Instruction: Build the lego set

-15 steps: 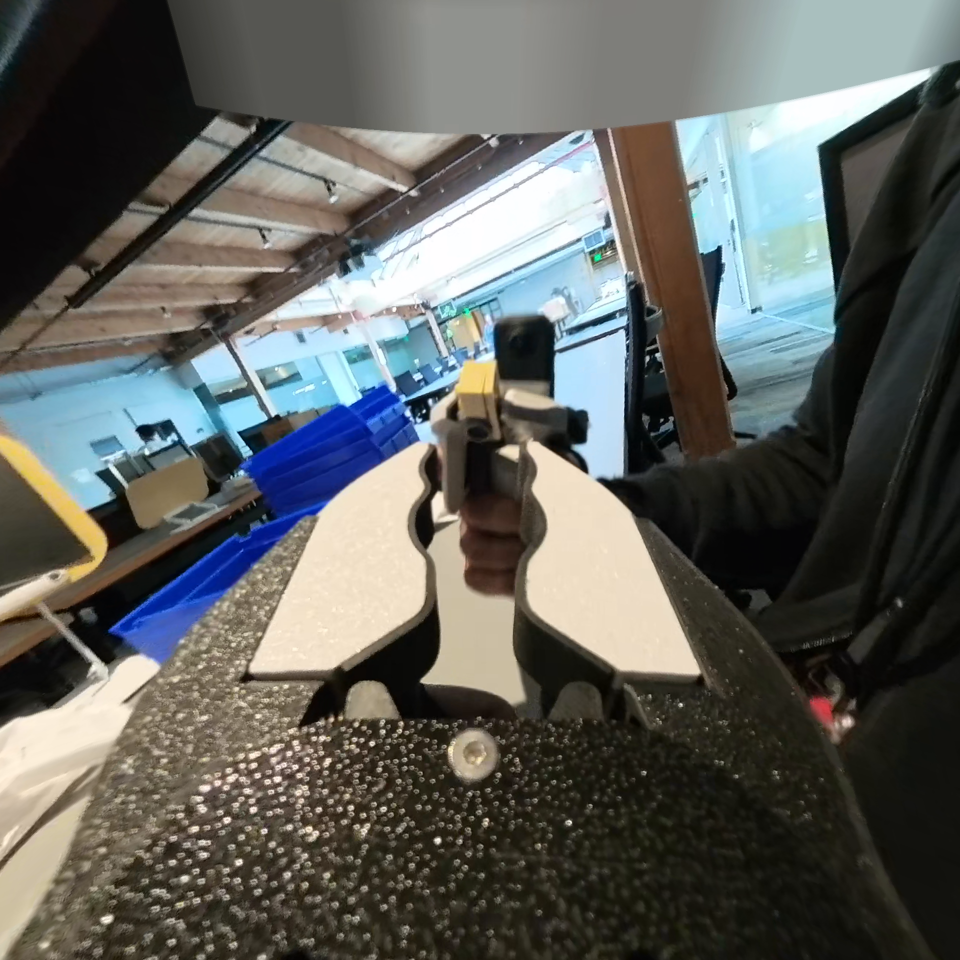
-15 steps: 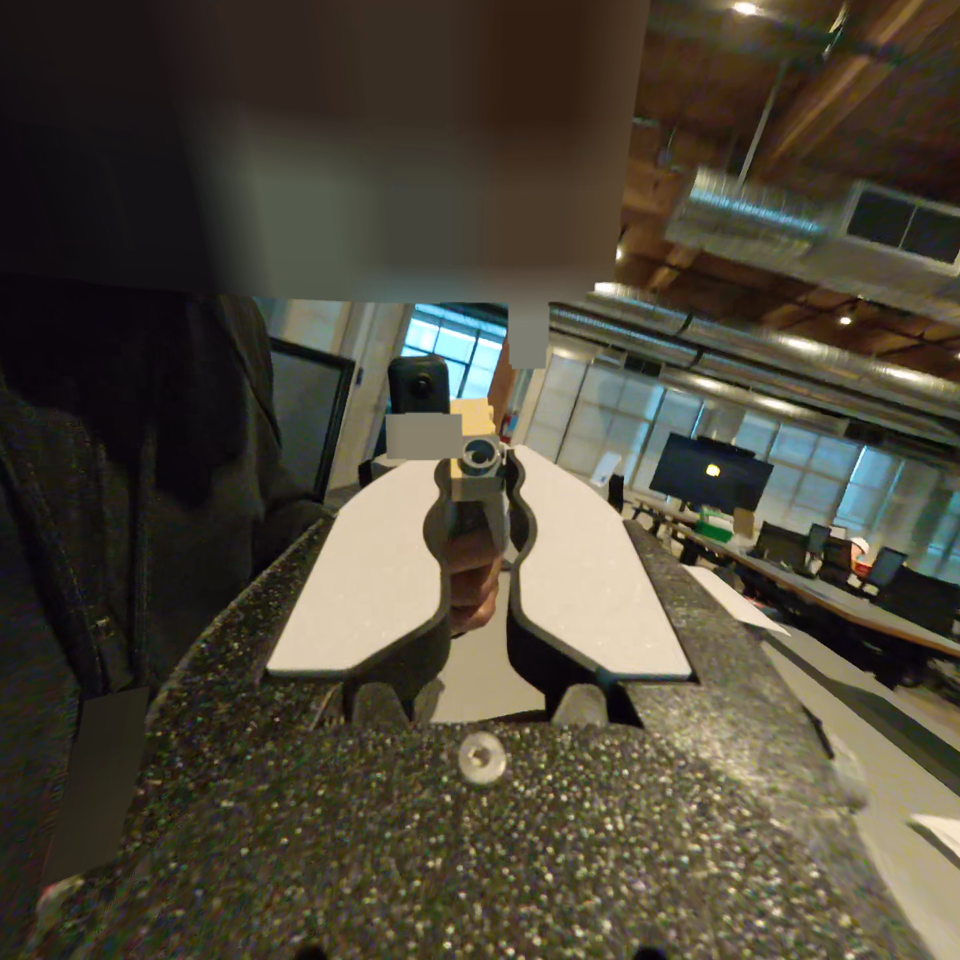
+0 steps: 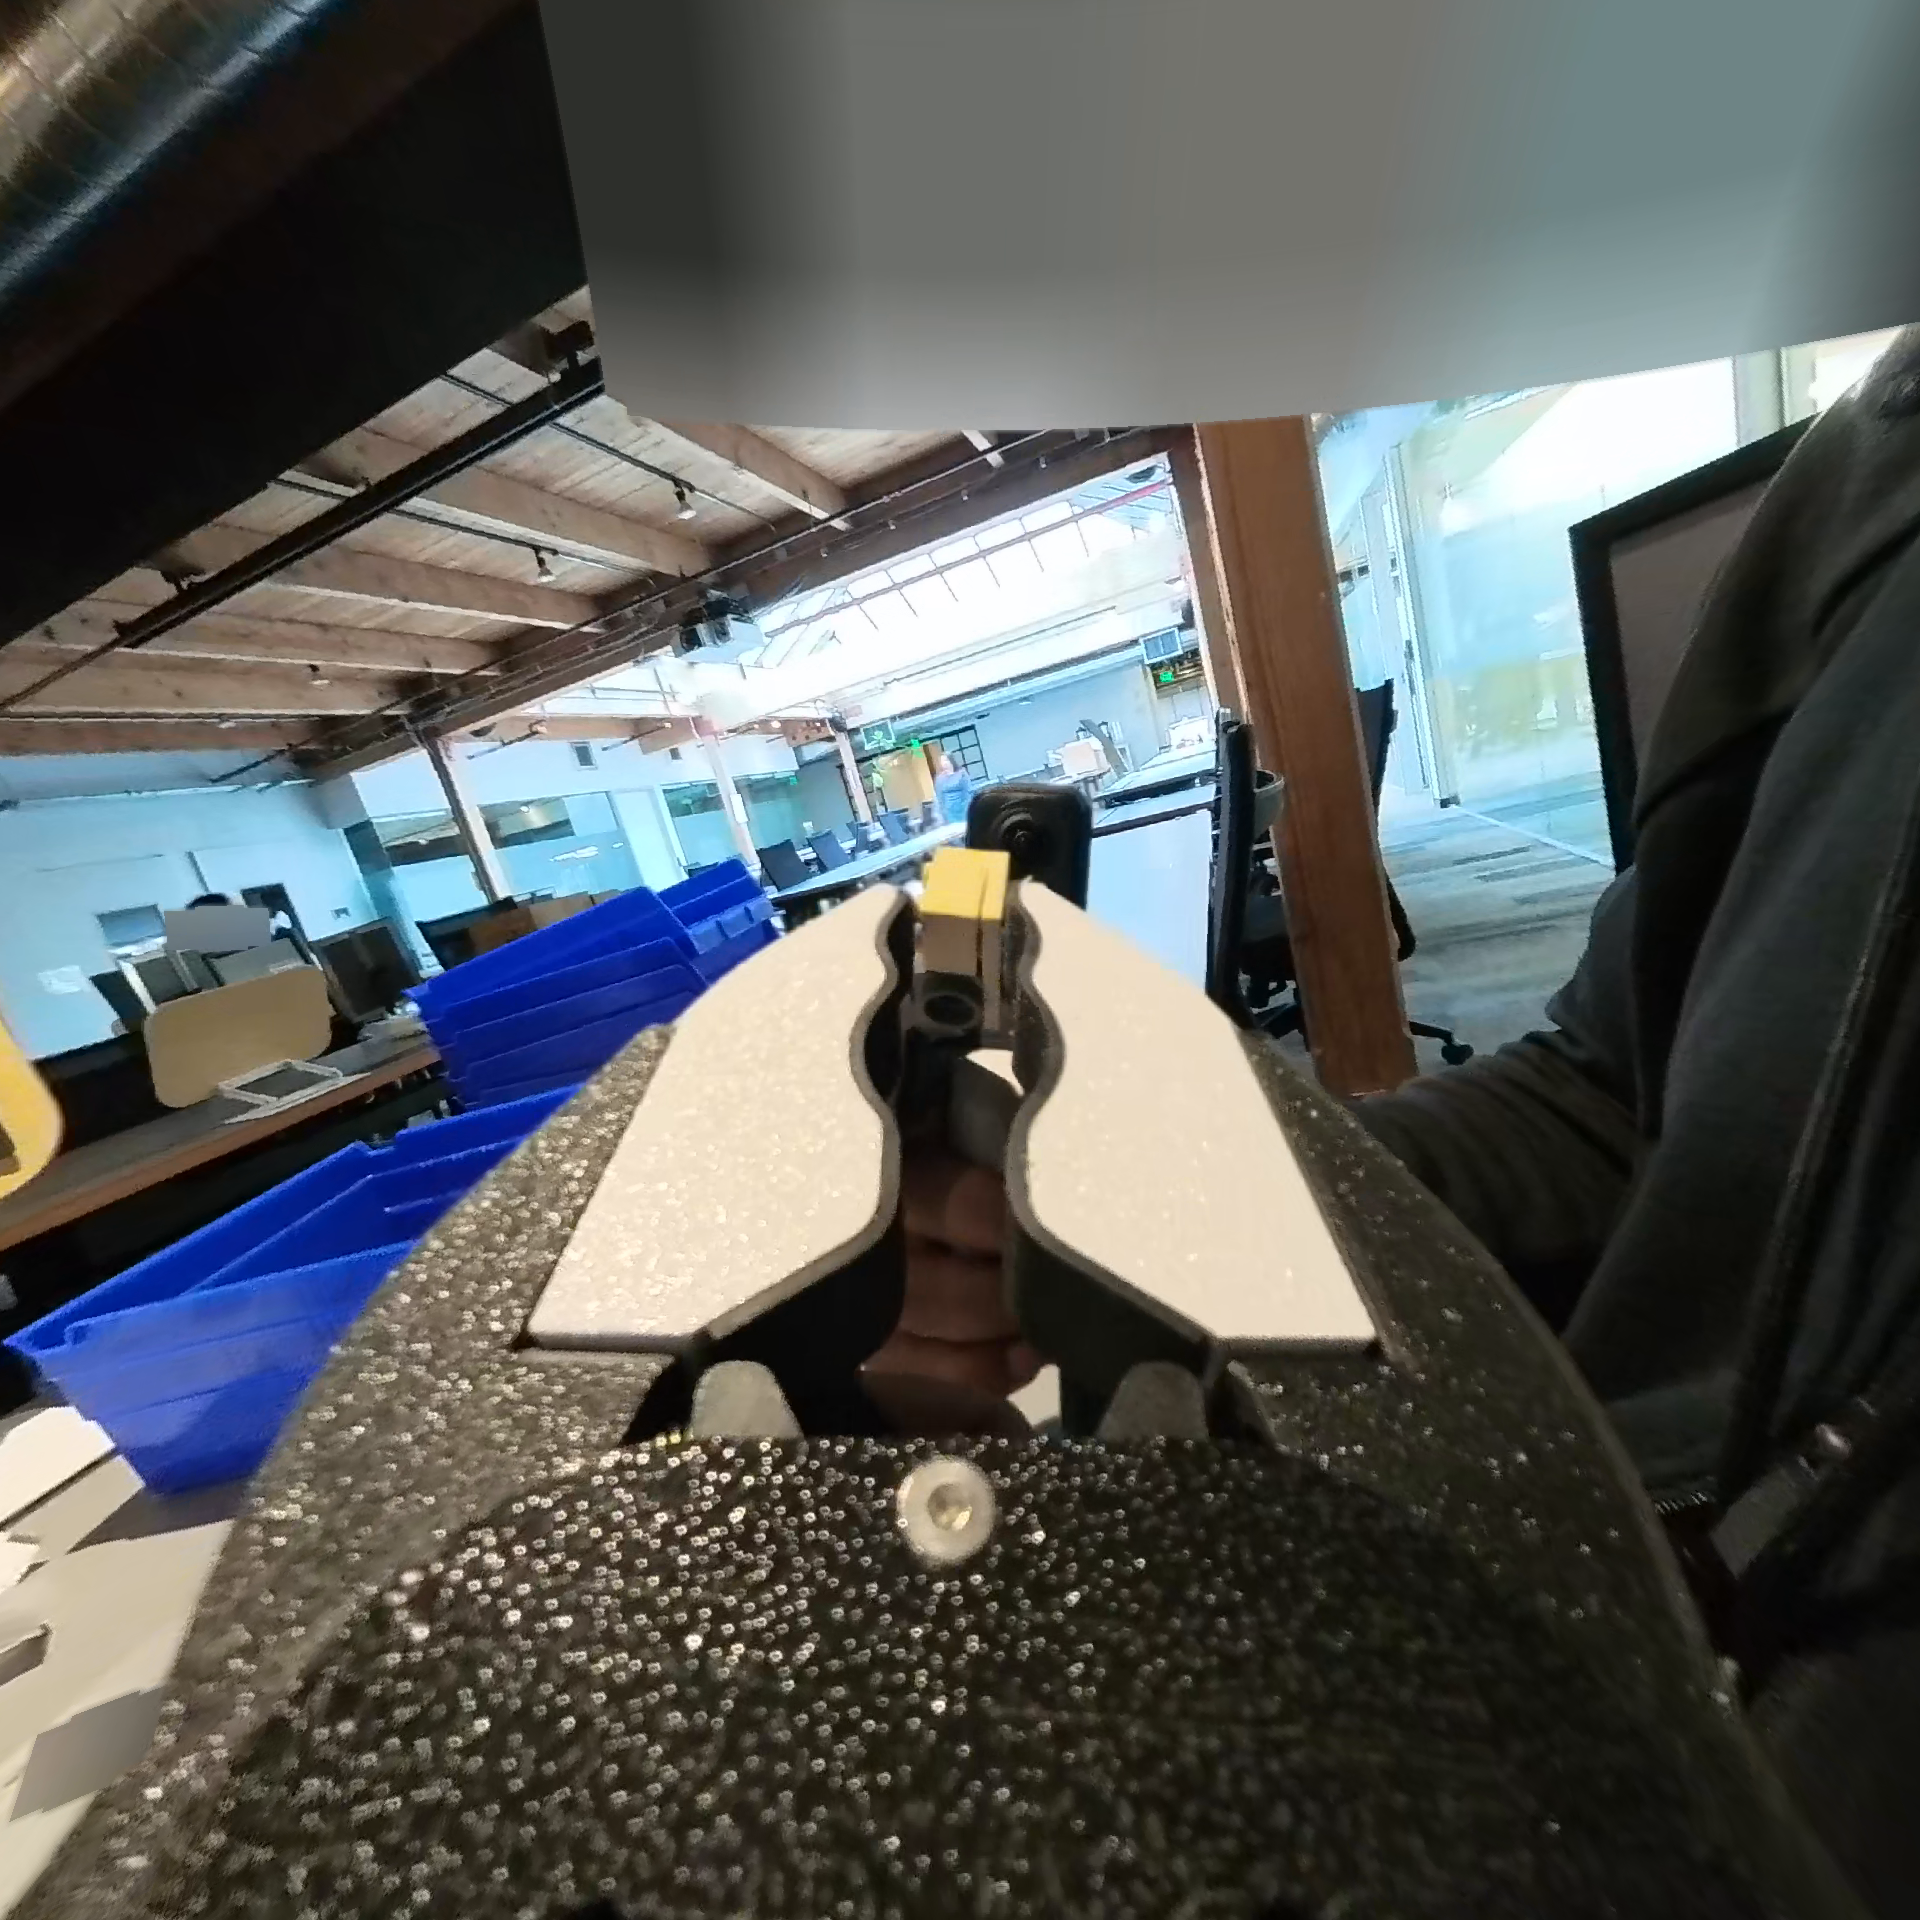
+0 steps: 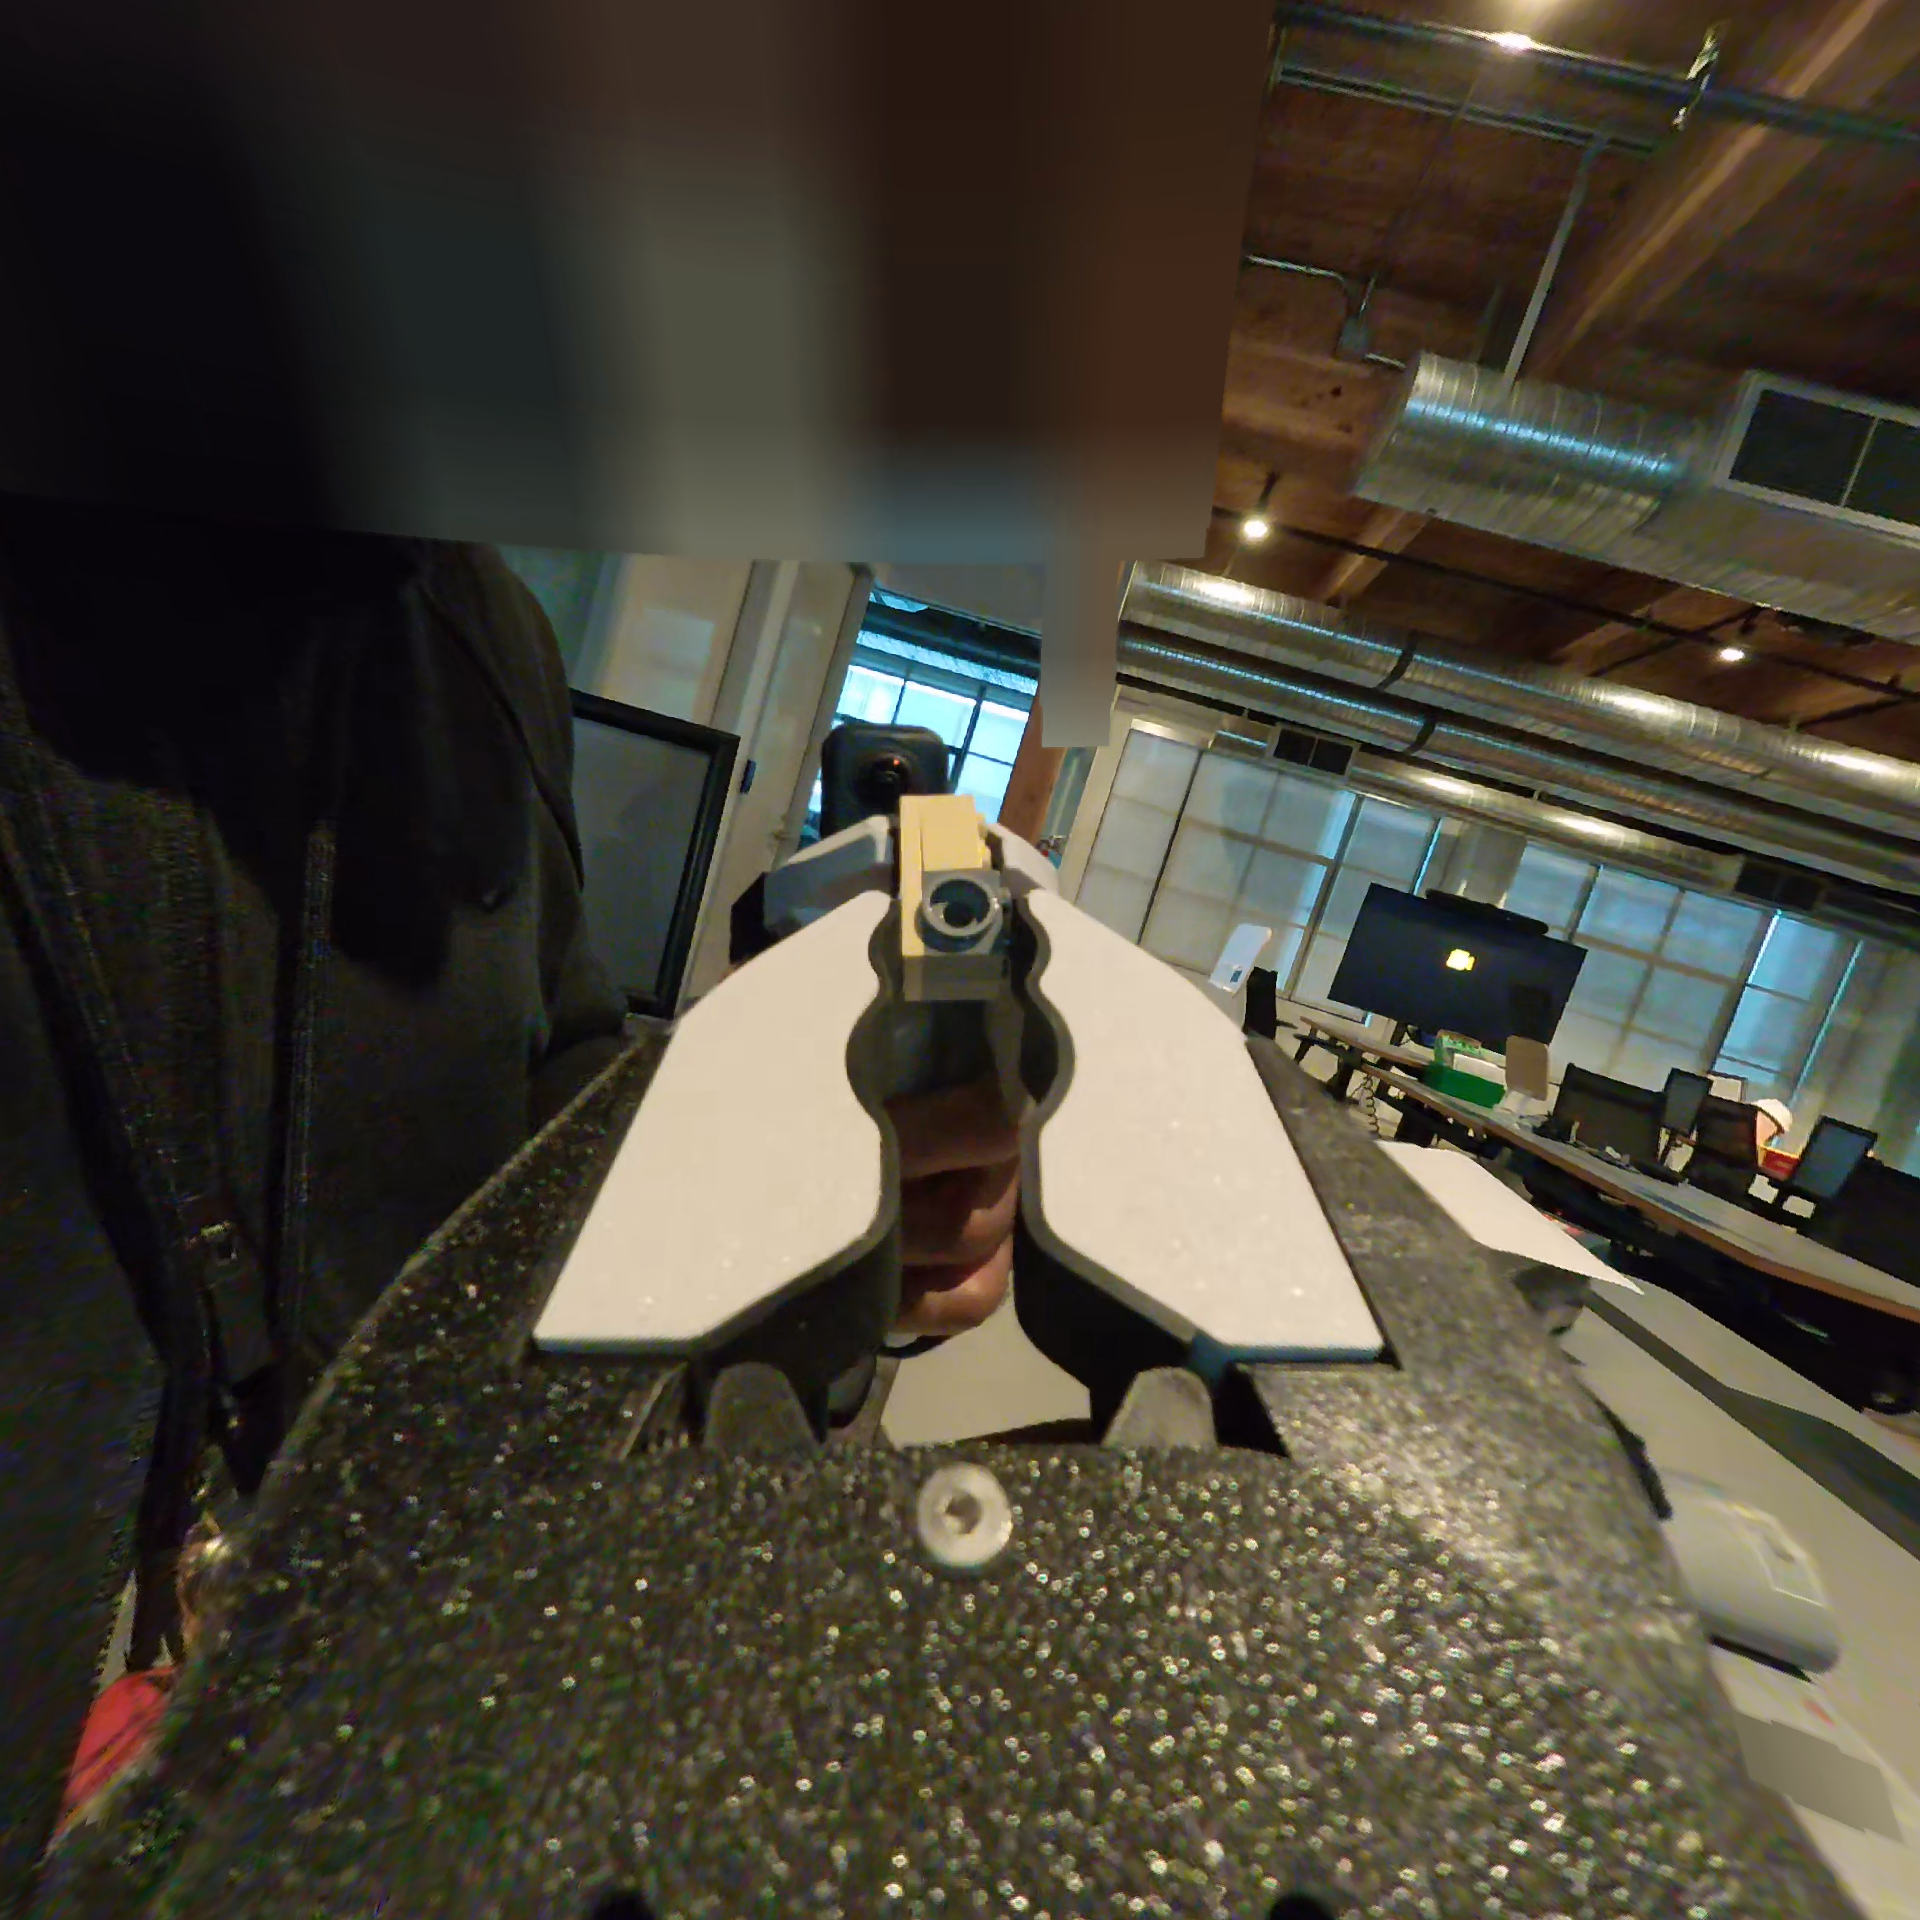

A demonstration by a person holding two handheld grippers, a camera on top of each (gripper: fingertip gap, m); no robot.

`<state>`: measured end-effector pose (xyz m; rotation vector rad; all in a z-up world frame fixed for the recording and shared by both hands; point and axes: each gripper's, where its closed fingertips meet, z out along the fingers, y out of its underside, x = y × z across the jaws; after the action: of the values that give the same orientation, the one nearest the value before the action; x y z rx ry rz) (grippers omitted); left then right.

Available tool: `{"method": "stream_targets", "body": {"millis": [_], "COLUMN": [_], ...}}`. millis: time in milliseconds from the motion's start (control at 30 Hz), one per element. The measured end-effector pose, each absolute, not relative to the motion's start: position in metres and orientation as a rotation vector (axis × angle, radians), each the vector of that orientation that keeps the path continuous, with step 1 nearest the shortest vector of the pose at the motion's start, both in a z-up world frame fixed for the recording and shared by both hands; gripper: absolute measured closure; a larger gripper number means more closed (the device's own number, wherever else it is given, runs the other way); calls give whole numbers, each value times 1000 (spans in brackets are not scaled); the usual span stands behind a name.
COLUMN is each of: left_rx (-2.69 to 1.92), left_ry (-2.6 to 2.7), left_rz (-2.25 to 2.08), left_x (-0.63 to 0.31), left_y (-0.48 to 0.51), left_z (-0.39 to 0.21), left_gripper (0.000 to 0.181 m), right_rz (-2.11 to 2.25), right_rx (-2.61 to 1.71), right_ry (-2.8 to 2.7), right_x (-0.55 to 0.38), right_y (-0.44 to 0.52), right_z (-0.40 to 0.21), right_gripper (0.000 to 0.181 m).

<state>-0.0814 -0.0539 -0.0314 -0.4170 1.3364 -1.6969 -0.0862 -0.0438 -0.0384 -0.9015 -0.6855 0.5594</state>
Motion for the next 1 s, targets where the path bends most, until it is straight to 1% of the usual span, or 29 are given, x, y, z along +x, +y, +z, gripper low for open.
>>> {"method": "stream_targets", "body": {"millis": [433, 600, 733, 900, 1000], "left_rx": [-427, -413, -406, -439, -426], "left_ry": [1399, 1365, 1311, 1347, 1382], "left_rz": [-1824, -1774, -1769, -1666, -1591], "left_x": [-87, -86, -88, -86, -86], "left_y": [-53, -50, -42, -31, -30], "left_z": [-38, -36, -34, -39, -43], "left_gripper": [167, 167, 167, 167, 167], "right_rz": [485, 422, 299, 170, 87], "right_rx": [-988, -1023, -1106, -1215, -1320], "right_ry": [-754, -744, -738, -770, -832], "right_x": [-93, -91, -85, -82, -89], "right_y": [-41, -39, -33, -34, -30], "right_z": [-46, -43, -42, -36, -43], "right_gripper": [162, 161, 151, 153, 154]}}
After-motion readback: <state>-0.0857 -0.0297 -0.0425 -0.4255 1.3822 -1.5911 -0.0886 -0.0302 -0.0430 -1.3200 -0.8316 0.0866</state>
